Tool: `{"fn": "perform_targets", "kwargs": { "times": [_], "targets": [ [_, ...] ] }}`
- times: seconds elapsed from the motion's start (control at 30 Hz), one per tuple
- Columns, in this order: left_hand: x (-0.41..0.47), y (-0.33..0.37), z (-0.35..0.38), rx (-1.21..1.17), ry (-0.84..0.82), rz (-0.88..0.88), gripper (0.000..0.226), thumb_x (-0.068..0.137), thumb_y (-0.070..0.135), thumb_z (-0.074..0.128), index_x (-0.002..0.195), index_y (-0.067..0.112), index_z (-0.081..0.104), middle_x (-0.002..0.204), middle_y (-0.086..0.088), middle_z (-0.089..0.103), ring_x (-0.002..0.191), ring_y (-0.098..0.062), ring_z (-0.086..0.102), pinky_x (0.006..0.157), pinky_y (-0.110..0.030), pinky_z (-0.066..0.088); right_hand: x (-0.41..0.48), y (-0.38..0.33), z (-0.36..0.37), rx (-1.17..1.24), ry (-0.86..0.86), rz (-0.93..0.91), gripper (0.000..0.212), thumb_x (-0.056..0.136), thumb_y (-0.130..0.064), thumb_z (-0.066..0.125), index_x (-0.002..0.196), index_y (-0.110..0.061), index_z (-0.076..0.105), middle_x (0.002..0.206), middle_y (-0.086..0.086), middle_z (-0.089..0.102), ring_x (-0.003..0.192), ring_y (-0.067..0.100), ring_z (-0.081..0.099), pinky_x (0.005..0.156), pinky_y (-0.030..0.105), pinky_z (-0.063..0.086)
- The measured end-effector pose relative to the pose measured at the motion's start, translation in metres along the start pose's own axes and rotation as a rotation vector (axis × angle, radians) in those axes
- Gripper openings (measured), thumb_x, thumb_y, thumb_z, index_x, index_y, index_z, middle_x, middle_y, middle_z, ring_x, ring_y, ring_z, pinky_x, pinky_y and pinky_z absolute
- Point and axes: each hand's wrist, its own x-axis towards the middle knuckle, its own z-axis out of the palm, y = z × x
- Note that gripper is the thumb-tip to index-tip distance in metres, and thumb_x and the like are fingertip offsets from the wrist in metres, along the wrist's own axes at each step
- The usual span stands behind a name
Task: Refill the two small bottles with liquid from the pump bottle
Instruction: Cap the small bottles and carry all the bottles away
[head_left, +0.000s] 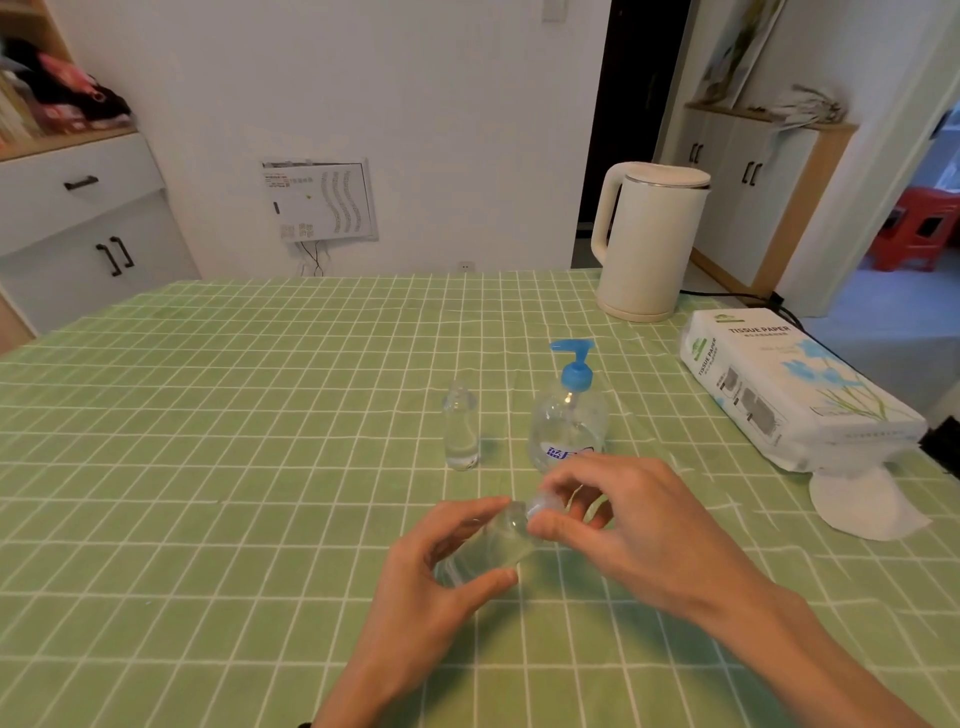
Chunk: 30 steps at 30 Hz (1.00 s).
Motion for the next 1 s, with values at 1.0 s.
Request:
{"fn": "perform_targets", "kwargs": {
  "times": [1.0],
  "targets": [
    [0.0055, -0.0042, -0.0003, -0.028, -0.022, 0.010, 0.057, 0.074, 0.015, 0.089, 0.122, 0.042, 0.074, 0.126, 0.009, 0.076, 0.123, -0.011, 0.070, 0.109, -0.022, 0.050, -0.0016, -0.0012, -0.0028, -0.037, -0.064, 0.094, 0.031, 0.095, -0.066, 0.066, 0.109, -0.040, 0.071, 0.092, -0.030, 0.073, 0.082, 0.001, 0.072, 0.079, 0.032, 0.061]
  ]
}}
